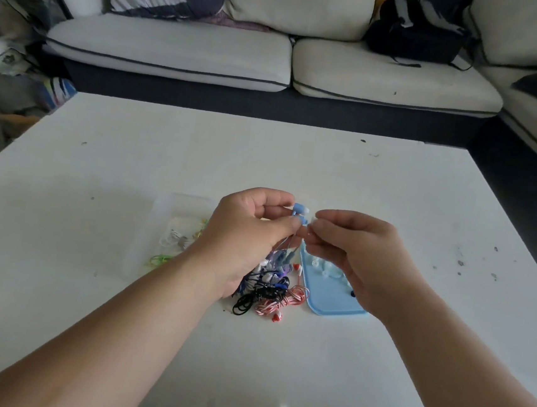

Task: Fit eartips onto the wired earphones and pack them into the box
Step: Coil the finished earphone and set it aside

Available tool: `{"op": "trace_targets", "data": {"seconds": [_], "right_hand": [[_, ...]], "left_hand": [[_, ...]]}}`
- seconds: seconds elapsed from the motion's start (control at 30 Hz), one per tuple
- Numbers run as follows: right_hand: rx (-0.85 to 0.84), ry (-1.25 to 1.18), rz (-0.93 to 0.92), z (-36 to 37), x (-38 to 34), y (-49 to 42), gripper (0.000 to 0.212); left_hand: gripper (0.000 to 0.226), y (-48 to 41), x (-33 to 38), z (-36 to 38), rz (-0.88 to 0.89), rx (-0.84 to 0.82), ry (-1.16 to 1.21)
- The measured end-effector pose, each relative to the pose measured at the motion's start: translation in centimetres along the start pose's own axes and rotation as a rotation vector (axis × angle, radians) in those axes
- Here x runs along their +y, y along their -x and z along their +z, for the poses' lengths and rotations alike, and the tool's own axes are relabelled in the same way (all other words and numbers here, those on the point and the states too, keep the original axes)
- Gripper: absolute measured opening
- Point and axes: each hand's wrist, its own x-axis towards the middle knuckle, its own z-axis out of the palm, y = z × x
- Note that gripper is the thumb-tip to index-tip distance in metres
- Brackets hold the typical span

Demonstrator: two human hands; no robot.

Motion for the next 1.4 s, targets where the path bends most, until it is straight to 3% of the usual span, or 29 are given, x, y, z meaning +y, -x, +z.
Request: {"op": "trace_targets", "data": {"seconds": [0.1, 0.47, 0.9, 1.4], "right_hand": [[-0.054, -0.111, -0.029, 1.1, -0.7, 1.1, 0.013], [-0.186, -0.111, -0.079, 1.2, -0.8, -0.5, 0.015], [-0.18, -0.076, -0.09, 0.3, -0.9, -2.4, 0.023], [-0.198, -0.116, -0.098, 0.4, -0.9, -2.0, 0.014]], "left_hand": [[0.031, 0.5, 0.9, -0.4, 0.041, 0.026, 0.066], [0.031, -0.6, 1.6, -0.5, 0.051, 0.017, 0.109], [0.027, -2.2, 1.2, 0.0, 0.105, -0.031, 0.073], [0.026, -2.0, 1.2, 0.1, 0.144, -0.025, 0.039]]}}
